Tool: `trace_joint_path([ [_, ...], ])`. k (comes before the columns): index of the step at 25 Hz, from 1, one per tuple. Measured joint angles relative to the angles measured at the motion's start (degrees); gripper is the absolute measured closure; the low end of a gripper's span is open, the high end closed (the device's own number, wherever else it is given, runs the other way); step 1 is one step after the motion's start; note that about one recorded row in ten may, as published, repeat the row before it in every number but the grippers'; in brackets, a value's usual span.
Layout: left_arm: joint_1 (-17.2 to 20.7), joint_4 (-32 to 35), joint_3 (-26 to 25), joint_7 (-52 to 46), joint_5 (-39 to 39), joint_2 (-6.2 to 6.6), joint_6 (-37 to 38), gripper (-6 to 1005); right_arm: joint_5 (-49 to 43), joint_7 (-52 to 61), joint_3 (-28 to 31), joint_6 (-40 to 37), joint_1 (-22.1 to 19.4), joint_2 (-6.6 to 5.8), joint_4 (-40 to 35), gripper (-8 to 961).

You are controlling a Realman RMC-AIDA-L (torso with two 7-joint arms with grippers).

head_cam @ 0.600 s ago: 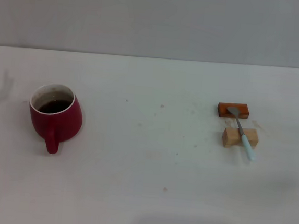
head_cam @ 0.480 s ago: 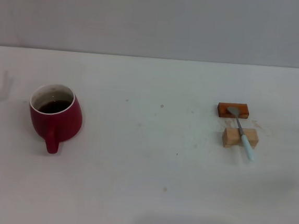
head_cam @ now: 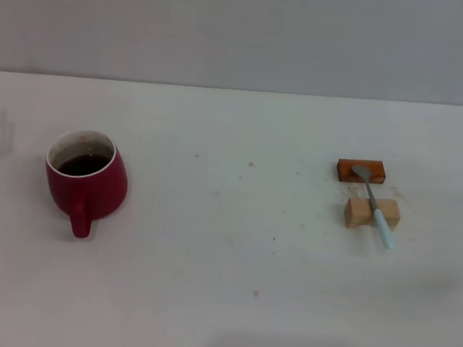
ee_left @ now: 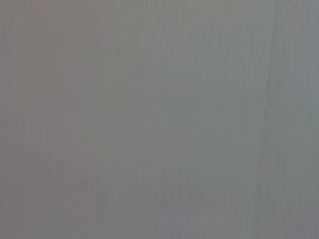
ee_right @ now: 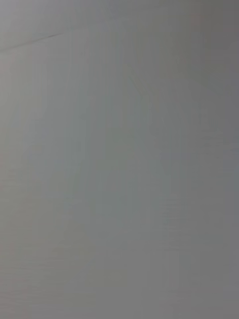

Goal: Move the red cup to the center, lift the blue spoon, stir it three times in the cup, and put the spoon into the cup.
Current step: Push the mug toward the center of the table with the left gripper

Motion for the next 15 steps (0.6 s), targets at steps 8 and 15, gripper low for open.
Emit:
trace_joint_path([
  [8,-0.03,0.76,0.23,0.1,0.12,0.05,0.0,519,0.0,0.0,-0.05,0.0,-0.09,0.07,0.0,200],
  [15,0.0,2.04,1.05,3.38,0.21,0.09,-0.07,788,0.0,0.0,-0.05,0.0,-0.46,0.09,0.1,200],
])
